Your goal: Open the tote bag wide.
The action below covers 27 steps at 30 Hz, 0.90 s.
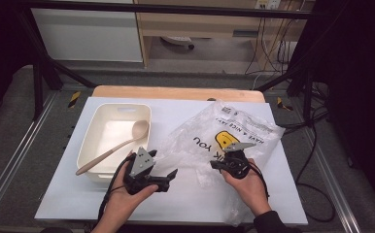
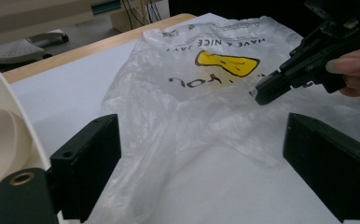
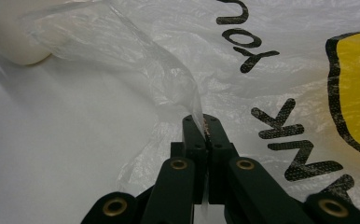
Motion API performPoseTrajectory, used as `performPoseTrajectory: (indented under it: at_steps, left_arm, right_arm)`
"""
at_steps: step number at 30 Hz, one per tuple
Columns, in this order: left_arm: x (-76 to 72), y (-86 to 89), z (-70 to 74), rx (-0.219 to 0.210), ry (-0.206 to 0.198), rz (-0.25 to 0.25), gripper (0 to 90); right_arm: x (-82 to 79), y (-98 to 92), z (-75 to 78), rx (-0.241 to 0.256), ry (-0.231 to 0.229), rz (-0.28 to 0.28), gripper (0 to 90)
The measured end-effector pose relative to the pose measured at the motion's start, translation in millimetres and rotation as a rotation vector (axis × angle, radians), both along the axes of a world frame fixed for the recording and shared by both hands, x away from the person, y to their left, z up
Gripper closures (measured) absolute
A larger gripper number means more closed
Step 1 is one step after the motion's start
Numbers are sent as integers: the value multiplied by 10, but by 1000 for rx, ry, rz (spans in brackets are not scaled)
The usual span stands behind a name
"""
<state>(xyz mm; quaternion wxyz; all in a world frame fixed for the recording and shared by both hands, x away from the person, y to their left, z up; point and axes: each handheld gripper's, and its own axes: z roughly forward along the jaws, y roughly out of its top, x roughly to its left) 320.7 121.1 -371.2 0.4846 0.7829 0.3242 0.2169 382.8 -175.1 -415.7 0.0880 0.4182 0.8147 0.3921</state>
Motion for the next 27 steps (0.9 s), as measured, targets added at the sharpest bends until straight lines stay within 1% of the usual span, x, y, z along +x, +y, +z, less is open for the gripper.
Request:
performPoseTrajectory:
  at_steps: [1,2,3,4,6,9,11,12,13,15,17,19,21,23,25,26,27]
  left_arm:
    - [-10,-41,-21,-2,5,-9,146]
    - [-14,-82,-37,4,1,-22,173]
    - [-11,-119,-47,5,-4,-19,173]
    - [-2,-153,-53,-5,-4,-20,187]
    - [26,-228,-80,-21,13,-31,200]
    - [61,-359,-184,-15,46,-54,199]
    - [83,-438,-249,-13,55,-62,218]
    - [101,-472,-278,-17,61,-60,227]
    - [120,-504,-306,-23,64,-60,243]
    - [166,-566,-365,-23,63,-58,300]
    - [224,-623,-435,-39,74,-60,373]
    - [285,-669,-506,-66,105,-59,452]
    - [344,-715,-578,-83,138,-61,520]
    - [378,-770,-640,-78,129,-58,593]
    - [416,-822,-690,-97,147,-69,659]
    - [424,-850,-709,-93,145,-75,694]
    - [427,-878,-725,-72,130,-82,730]
  right_arm:
    - [0,0,-1,-2,0,1,900]
    - [1,0,-1,-2,5,-1,900]
    - [4,1,-3,-4,10,-2,900]
    - [4,4,-4,-4,13,-4,900]
    - [8,7,-7,-5,16,-6,900]
    - [23,-3,-12,-2,16,-12,900]
    - [33,-14,-14,-2,15,-18,900]
    - [37,-21,-18,-3,12,-17,900]
    - [35,-20,-15,2,20,-21,900]
    - [36,-19,-15,2,16,-19,900]
    - [36,-13,-11,4,19,-17,900]
    - [43,-17,-11,2,14,-15,900]
    - [49,-21,-10,5,18,-24,900]
    - [57,-27,-11,4,17,-27,900]
    - [63,-34,-11,1,16,-29,900]
    - [64,-37,-8,0,17,-32,900]
    - [66,-42,-2,-2,13,-35,900]
